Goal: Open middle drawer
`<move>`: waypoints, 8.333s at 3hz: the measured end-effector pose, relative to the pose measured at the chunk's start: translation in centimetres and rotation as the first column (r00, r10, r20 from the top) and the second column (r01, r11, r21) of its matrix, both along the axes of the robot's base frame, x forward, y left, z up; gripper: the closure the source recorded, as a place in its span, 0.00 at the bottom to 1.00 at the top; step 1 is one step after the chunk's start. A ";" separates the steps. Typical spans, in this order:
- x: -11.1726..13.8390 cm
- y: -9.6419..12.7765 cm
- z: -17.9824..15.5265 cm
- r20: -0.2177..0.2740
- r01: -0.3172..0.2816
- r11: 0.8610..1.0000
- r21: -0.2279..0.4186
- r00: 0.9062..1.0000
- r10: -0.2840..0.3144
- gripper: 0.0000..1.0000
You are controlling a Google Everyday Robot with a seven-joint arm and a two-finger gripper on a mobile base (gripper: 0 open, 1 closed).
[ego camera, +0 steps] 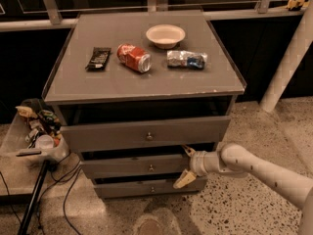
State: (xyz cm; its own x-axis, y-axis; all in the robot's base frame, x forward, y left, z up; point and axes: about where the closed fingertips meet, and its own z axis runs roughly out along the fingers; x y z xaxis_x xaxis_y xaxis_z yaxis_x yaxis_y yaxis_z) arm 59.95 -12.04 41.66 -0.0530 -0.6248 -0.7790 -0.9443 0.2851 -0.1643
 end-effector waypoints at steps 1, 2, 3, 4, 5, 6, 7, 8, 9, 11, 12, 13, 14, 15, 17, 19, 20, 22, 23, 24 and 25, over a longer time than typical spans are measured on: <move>0.0 0.0 0.0 0.000 0.000 1.000 0.000 1.000 0.000 0.00; 0.0 0.0 0.0 0.000 0.000 1.000 0.000 1.000 0.000 0.14; 0.0 0.0 0.0 0.000 0.000 1.000 0.000 1.000 0.000 0.37; 0.0 0.0 0.0 0.000 0.000 1.000 0.000 1.000 0.000 0.60; 0.0 0.0 0.0 0.000 0.000 1.000 0.000 1.000 0.000 0.83; -0.7 -0.1 -0.1 -0.001 -0.001 1.000 0.020 1.000 0.001 1.00; -0.6 -0.1 0.1 -0.001 -0.001 1.000 0.020 1.000 0.001 1.00; -1.5 0.4 0.7 0.007 -0.013 0.999 0.041 1.000 0.013 1.00; -1.5 0.3 1.2 0.007 -0.013 0.999 0.041 1.000 0.013 1.00; -18.5 -3.6 6.3 -0.044 0.109 0.986 0.128 0.994 -0.104 1.00; -25.5 -5.3 2.2 -0.178 0.207 0.969 0.136 0.967 -0.181 0.84; -19.6 -6.8 -0.4 -0.201 0.331 0.937 0.107 0.931 -0.306 0.61; -7.3 -6.4 2.9 -0.069 0.324 0.943 0.071 0.945 -0.320 0.37; -2.2 -4.4 5.1 -0.009 0.295 0.952 0.082 0.955 -0.295 0.14; -2.2 -4.4 5.1 -0.009 0.295 0.952 0.082 0.955 -0.295 0.00; -6.0 -1.6 3.8 -0.045 0.159 0.976 0.148 0.987 -0.154 0.00; -7.8 -1.6 3.5 -0.035 0.142 0.983 0.113 0.990 -0.139 0.00; -6.5 -0.9 3.2 0.065 0.103 0.994 0.040 0.992 -0.106 0.00; -3.8 -0.2 2.7 0.188 0.043 0.996 -0.077 0.982 -0.028 0.00; -3.8 -0.2 2.7 0.188 0.043 0.996 -0.077 0.982 -0.028 0.00; -3.5 0.2 2.6 0.190 0.032 0.998 -0.061 0.982 -0.020 0.00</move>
Offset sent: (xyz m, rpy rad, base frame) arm 0.0000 -0.0001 -0.0001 -0.0003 0.0002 0.0000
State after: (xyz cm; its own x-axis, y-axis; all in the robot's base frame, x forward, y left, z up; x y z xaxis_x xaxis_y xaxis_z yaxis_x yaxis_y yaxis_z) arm 56.47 -11.86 44.29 0.0746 -0.6738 -0.7351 -0.8866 0.2926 -0.3582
